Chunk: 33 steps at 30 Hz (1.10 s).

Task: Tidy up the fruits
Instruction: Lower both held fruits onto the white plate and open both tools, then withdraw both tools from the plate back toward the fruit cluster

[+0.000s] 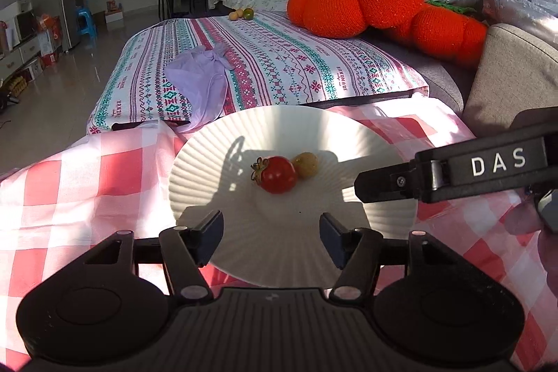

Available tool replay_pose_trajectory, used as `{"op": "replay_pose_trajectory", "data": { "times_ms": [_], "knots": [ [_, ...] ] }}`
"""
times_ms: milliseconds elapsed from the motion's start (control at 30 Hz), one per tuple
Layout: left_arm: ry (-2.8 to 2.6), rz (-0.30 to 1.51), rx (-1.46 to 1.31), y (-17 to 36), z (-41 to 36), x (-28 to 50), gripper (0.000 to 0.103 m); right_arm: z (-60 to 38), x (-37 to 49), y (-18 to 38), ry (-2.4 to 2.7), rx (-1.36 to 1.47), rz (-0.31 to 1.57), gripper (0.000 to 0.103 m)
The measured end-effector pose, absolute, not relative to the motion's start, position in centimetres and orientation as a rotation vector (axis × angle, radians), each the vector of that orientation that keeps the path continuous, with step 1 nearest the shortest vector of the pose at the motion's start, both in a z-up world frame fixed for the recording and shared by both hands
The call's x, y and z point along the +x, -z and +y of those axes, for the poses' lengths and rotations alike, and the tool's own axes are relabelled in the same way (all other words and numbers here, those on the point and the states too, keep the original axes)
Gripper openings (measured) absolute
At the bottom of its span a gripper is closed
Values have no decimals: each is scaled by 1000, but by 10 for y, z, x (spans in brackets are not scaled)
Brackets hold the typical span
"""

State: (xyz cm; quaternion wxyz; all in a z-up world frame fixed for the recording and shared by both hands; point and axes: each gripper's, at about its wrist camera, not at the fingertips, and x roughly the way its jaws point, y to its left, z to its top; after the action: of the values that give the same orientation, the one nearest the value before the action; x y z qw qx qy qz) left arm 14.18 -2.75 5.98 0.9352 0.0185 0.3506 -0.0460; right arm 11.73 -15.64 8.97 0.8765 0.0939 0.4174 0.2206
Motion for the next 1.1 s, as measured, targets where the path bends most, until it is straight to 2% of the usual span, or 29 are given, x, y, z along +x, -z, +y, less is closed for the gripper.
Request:
{"op": "replay_pose_trajectory", "data": {
  "times_ms": [133, 367, 667, 1100],
  "knots": [
    [89, 702, 42, -69, -23, 123, 84, -155, 108, -95, -468, 170, 859, 70],
    [80, 697, 43, -76, -10, 90, 95, -155, 89, -98, -486, 101, 835, 85],
    [69, 717, 53, -76, 0, 57, 103, -160, 71, -93, -486, 56, 820, 94],
    [78, 735, 31, -57, 12, 21, 103, -160, 40, -80, -514, -25, 782, 101]
  ]
}}
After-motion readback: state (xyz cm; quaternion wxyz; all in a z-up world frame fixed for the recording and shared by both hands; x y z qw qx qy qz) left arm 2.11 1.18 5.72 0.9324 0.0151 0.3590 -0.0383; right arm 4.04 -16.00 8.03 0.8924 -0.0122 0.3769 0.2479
